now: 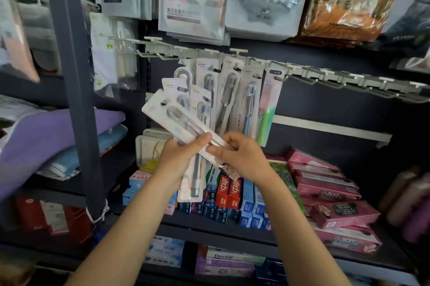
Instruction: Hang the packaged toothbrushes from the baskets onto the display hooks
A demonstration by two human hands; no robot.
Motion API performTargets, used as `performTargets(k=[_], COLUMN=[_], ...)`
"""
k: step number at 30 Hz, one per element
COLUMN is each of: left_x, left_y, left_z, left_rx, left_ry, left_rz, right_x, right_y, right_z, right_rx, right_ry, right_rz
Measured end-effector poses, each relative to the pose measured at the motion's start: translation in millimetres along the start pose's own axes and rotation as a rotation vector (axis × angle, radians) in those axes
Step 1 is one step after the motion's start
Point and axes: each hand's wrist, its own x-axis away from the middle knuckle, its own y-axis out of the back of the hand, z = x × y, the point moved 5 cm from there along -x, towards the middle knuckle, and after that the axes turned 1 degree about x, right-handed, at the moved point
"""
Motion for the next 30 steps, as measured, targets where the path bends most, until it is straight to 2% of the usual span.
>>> performTargets(k=[3, 7, 10, 14, 21, 30], left_x=[1, 1, 0, 0, 0, -2], left_y=[5, 13, 23, 26, 27, 37], left_z=[-2, -1, 2, 2, 1, 2], left_rx=[-0.054, -0.046, -0.002, 0.029, 0.084, 0.088], left_ry=[0.008, 0.028, 0.047, 0.004, -0.004, 0.004], left_rz=[0.019, -0.067, -0.183, -0.196, -0.225, -0.296], right_x=[3, -1, -7, -10, -18, -28], right_y=[-3, -4, -1, 4, -3, -16], right_z=[8, 7, 1, 1, 14, 21], right_rx=[-0.154, -0.289, -0.262, -0.217, -0.089, -0.006], right_ry=[0.045, 0.046, 0.026, 0.019, 0.061, -0.010], right_rz=[-0.012, -0.090, -0.229, -0.358, -0.353, -0.395])
